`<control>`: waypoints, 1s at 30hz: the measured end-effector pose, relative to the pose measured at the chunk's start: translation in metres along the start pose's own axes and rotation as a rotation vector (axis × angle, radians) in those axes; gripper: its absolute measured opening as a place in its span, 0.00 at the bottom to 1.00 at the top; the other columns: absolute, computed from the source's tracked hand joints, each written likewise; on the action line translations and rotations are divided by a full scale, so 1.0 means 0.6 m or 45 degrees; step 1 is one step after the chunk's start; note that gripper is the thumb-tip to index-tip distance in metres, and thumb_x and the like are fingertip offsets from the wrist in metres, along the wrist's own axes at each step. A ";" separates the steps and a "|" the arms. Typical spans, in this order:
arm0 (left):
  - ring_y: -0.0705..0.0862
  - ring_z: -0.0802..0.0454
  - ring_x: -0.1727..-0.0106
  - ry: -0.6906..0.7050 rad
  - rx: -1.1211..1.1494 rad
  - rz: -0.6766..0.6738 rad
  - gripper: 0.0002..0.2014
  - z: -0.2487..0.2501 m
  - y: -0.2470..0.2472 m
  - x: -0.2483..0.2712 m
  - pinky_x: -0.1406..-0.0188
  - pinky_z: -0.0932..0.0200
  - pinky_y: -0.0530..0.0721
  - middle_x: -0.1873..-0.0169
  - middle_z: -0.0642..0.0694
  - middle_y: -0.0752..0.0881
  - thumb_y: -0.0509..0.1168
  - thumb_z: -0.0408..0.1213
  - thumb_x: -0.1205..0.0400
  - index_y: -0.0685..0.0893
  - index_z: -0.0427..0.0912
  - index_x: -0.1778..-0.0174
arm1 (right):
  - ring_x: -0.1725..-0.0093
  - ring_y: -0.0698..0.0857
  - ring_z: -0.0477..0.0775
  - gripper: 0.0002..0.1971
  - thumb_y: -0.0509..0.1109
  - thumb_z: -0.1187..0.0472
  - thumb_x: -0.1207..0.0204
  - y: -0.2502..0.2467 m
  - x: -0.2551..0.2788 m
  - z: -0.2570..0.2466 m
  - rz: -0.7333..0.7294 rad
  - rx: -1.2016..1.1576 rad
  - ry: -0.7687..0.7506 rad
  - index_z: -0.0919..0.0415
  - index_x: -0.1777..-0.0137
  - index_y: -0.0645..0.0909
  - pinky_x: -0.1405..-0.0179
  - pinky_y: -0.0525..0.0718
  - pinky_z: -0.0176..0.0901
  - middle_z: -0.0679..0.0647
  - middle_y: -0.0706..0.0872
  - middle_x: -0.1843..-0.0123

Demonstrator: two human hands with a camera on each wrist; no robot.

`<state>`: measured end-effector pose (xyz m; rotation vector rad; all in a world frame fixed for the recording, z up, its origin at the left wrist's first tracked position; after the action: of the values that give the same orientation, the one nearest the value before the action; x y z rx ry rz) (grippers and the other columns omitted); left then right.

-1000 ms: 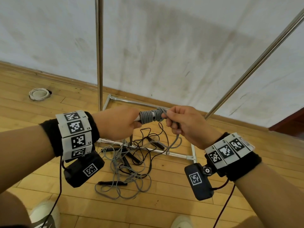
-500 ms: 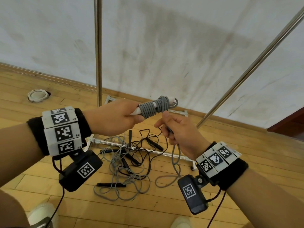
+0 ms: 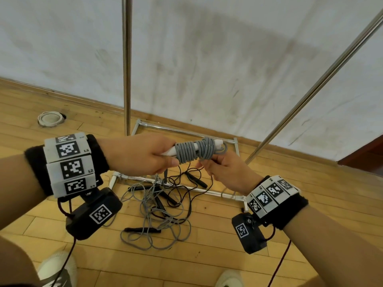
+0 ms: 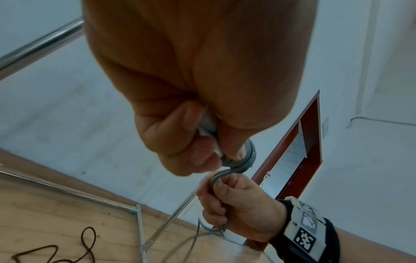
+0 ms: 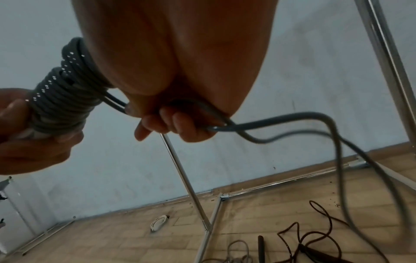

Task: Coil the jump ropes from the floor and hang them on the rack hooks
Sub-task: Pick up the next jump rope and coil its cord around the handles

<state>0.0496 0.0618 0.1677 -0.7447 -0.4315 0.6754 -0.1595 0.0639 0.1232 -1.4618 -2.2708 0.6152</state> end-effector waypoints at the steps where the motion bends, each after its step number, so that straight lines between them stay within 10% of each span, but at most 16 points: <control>1: 0.79 0.64 0.74 -0.006 0.002 -0.018 0.07 0.000 0.002 0.000 0.72 0.68 0.77 0.73 0.61 0.83 0.61 0.44 0.13 0.76 0.51 0.58 | 0.69 0.77 0.50 0.10 0.65 0.55 0.15 -0.001 -0.001 -0.002 -0.006 0.073 -0.047 0.48 0.55 0.85 0.69 0.76 0.42 0.47 0.82 0.68; 6: 0.78 0.64 0.74 -0.024 0.021 -0.181 0.09 0.002 0.019 0.003 0.72 0.67 0.77 0.74 0.58 0.82 0.62 0.46 0.14 0.78 0.47 0.56 | 0.62 0.84 0.61 0.08 0.70 0.67 0.21 -0.014 -0.007 0.006 -0.075 0.483 -0.052 0.54 0.60 0.81 0.60 0.85 0.55 0.58 0.86 0.62; 10: 0.76 0.63 0.73 -0.028 -0.074 -0.264 0.09 0.003 0.027 0.004 0.69 0.66 0.76 0.72 0.57 0.81 0.61 0.48 0.13 0.76 0.50 0.59 | 0.63 0.80 0.53 0.17 0.74 0.62 0.23 -0.025 -0.015 0.006 -0.088 0.717 -0.060 0.45 0.68 0.72 0.60 0.81 0.52 0.48 0.81 0.66; 16: 0.76 0.59 0.71 -0.096 -0.363 -0.318 0.11 -0.004 0.043 -0.006 0.68 0.64 0.73 0.67 0.52 0.80 0.59 0.50 0.12 0.71 0.55 0.61 | 0.72 0.73 0.44 0.16 0.76 0.42 0.28 -0.032 -0.031 0.000 0.039 0.467 0.096 0.51 0.63 0.76 0.70 0.74 0.42 0.46 0.79 0.71; 25: 0.80 0.55 0.67 -0.173 -0.423 -0.112 0.11 -0.032 0.023 -0.033 0.67 0.59 0.78 0.63 0.50 0.82 0.60 0.48 0.13 0.70 0.55 0.61 | 0.74 0.76 0.38 0.09 0.76 0.53 0.24 -0.040 -0.036 -0.049 0.257 0.242 0.026 0.54 0.62 0.81 0.75 0.75 0.29 0.42 0.85 0.72; 30: 0.79 0.55 0.68 -0.232 -0.446 0.035 0.09 -0.042 0.002 -0.040 0.71 0.62 0.74 0.64 0.50 0.81 0.60 0.46 0.13 0.72 0.53 0.59 | 0.76 0.74 0.45 0.03 0.67 0.64 0.17 -0.025 -0.028 -0.060 0.136 -0.168 0.141 0.61 0.52 0.81 0.75 0.74 0.39 0.46 0.81 0.74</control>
<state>0.0466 0.0336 0.1471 -1.0245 -0.7194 0.7048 -0.1453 0.0489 0.1604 -1.6461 -2.1952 0.4094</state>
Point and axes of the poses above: each hand's wrist, its own x-axis away from the middle knuckle, its own y-axis out of the palm, z = x × y, the point moved 4 cm from there along -x, towards the middle knuckle
